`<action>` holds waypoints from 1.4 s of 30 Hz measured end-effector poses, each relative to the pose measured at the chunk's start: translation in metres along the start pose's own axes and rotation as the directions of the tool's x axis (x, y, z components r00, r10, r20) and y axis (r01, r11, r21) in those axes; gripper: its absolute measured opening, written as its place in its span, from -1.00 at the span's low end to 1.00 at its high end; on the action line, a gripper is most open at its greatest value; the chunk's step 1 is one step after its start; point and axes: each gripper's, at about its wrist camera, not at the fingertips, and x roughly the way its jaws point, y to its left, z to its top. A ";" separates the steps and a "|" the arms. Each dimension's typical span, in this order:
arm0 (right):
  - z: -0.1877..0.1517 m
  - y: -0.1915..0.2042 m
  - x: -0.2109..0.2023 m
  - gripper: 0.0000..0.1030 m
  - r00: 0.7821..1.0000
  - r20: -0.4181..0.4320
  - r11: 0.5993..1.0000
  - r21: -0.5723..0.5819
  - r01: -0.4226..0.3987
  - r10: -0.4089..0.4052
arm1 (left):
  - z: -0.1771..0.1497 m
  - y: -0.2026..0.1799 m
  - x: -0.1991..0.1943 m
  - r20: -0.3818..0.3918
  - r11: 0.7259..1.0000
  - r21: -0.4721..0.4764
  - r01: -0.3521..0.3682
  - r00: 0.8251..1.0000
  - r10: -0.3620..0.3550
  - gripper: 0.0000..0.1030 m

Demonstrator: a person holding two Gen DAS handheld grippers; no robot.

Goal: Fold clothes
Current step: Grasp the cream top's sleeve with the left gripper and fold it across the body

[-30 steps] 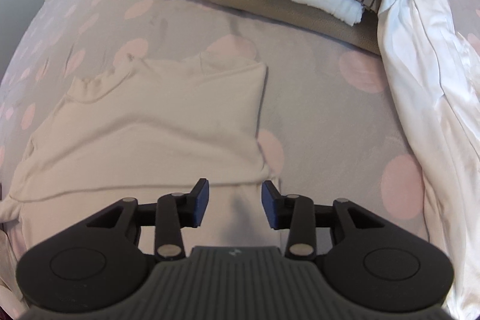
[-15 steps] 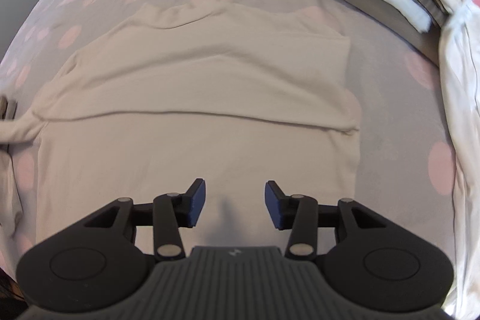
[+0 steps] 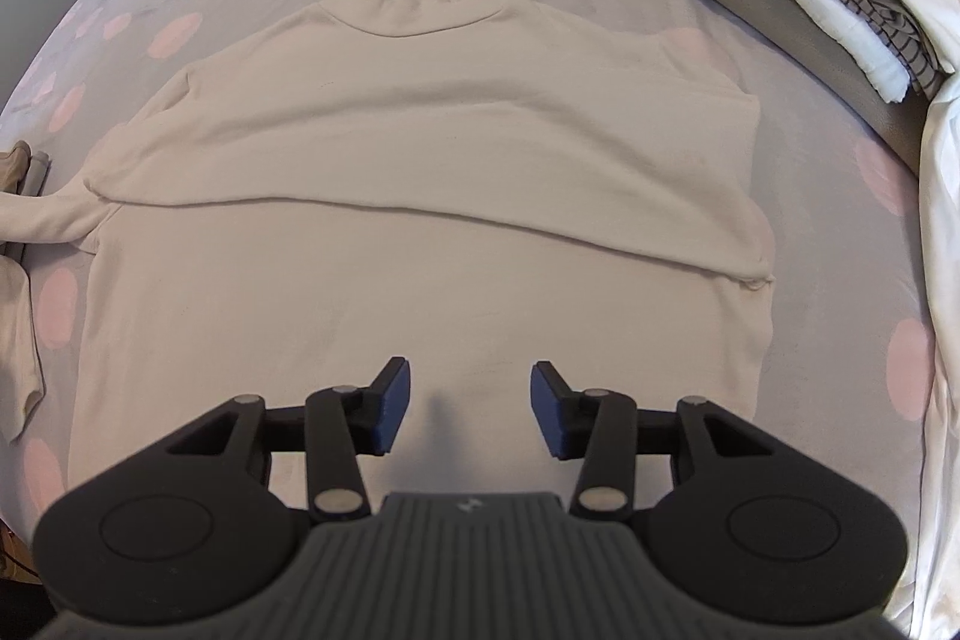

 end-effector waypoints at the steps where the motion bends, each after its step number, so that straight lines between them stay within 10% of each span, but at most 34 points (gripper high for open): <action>1: -0.001 0.000 0.000 -0.07 1.000 0.002 1.000 0.000 0.004 -0.004 | 0.002 -0.002 -0.001 0.003 1.000 0.006 0.003 1.000 -0.003 -0.99; 6: -0.002 -0.004 0.002 -0.07 1.000 -0.004 1.000 0.008 0.022 -0.022 | 0.020 -0.003 -0.047 0.153 0.990 -0.032 0.136 0.980 -0.130 -1.00; 13: 0.001 -0.007 0.001 -0.07 1.000 -0.004 1.000 0.015 0.012 -0.012 | 0.060 -0.031 -0.111 0.285 0.919 0.007 0.393 0.881 -0.379 -1.00; 24: 0.006 -0.034 -0.028 -0.07 0.997 0.076 0.997 0.080 -0.018 0.012 | 0.070 -0.180 -0.112 0.127 0.778 0.257 0.573 0.778 -0.615 -1.00; 32: -0.003 -0.063 -0.031 -0.07 0.997 0.081 0.991 0.133 -0.020 0.010 | 0.031 -0.289 -0.071 -0.090 0.686 0.383 0.619 0.763 -0.640 -1.00; 42: -0.004 -0.055 -0.025 -0.11 0.985 0.120 0.986 0.095 -0.139 0.127 | 0.006 -0.334 -0.023 -0.225 0.692 0.397 0.603 0.795 -0.564 -0.74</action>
